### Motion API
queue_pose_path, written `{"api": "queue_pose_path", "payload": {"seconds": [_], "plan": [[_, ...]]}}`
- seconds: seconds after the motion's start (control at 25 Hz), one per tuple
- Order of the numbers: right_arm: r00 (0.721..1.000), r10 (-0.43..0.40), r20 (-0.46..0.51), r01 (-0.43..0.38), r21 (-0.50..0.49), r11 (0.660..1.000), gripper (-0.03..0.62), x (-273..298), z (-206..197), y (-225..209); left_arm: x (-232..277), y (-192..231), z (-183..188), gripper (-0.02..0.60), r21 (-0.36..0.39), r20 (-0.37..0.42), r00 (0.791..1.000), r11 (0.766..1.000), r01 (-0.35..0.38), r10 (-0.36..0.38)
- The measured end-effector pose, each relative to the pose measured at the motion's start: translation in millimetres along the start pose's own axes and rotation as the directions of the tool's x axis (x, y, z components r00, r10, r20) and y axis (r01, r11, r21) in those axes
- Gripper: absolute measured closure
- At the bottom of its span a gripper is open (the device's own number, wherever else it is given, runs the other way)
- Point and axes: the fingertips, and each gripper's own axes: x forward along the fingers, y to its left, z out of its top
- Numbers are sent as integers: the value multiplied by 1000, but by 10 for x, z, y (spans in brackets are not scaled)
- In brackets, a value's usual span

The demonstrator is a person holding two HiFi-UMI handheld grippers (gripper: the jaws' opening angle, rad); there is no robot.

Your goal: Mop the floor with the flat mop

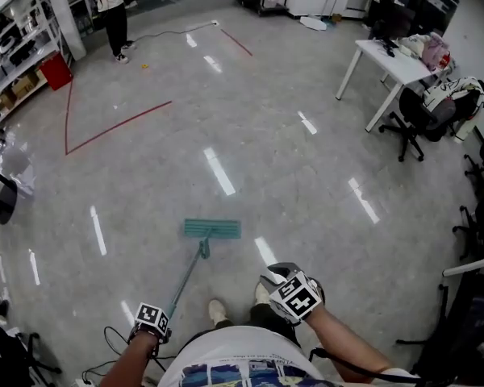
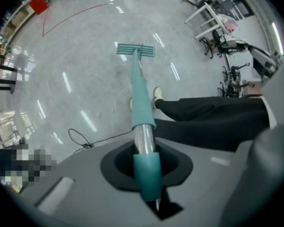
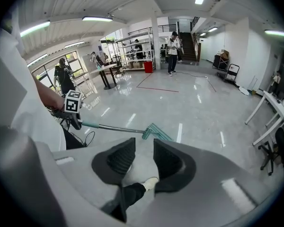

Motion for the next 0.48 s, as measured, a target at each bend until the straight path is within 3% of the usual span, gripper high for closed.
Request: {"api": "queue_pose_path", "payload": {"seconds": [0.48], "plan": [[999, -34, -2, 34, -14, 999, 484, 85, 244, 345, -73, 429, -112, 522, 17, -16, 1000, 1000, -10, 10]]}}
